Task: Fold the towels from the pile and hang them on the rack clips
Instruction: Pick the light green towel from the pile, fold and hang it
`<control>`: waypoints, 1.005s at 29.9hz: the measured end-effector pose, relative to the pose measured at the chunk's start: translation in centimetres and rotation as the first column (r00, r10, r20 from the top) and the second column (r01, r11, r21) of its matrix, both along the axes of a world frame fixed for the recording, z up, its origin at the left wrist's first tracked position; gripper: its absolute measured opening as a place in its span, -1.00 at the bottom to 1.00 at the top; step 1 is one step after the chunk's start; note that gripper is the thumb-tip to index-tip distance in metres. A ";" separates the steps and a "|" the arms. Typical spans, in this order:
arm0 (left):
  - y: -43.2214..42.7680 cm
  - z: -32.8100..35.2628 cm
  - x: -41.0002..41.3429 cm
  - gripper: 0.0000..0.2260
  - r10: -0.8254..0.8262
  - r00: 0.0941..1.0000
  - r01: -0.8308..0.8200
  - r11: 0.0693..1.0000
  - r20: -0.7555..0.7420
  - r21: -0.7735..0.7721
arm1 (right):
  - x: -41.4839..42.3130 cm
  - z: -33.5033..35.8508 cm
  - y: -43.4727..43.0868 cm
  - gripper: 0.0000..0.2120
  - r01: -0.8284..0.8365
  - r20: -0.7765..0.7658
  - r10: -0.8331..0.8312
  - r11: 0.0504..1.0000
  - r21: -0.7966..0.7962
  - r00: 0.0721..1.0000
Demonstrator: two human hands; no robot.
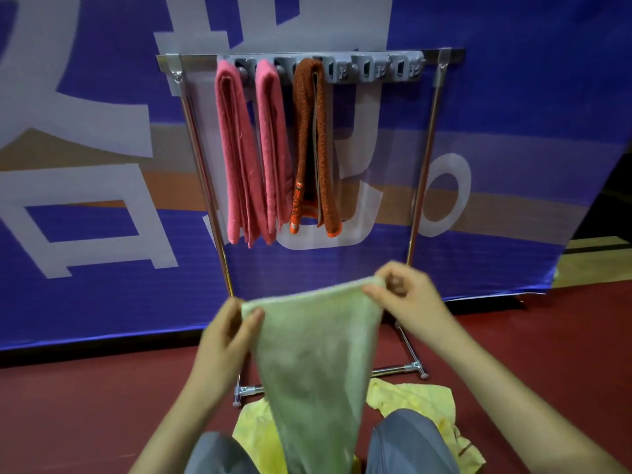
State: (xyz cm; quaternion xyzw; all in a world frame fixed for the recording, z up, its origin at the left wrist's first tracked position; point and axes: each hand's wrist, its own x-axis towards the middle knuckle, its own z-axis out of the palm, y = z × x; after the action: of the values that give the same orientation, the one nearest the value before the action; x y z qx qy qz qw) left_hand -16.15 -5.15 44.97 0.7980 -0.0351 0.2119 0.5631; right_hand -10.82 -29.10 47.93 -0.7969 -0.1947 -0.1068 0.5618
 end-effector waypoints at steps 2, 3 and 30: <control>0.1 3.2 0.4 -0.70 0.061 0.992 -0.060 0.998 0.106 -0.008 | -0.2 4.0 0.8 -0.74 -0.005 0.128 -0.005 0.997 0.080 0.992; 0.1 4.9 0.5 -0.75 0.075 0.985 -0.070 0.997 0.153 -0.041 | -0.5 6.0 1.0 -0.75 -0.022 0.192 -0.001 0.993 0.113 0.981; -0.9 4.7 1.4 -0.79 0.131 0.990 -0.135 0.988 0.051 0.078 | 0.7 4.5 0.3 -0.72 0.146 0.037 -0.144 0.987 -0.060 0.989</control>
State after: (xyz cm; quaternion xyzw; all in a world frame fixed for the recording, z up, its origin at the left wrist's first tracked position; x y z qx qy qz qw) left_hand -14.71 -6.00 49.65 0.8158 -0.0032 0.2655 0.5138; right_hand -10.16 -28.76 52.43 -0.8243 -0.1487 -0.1542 0.5241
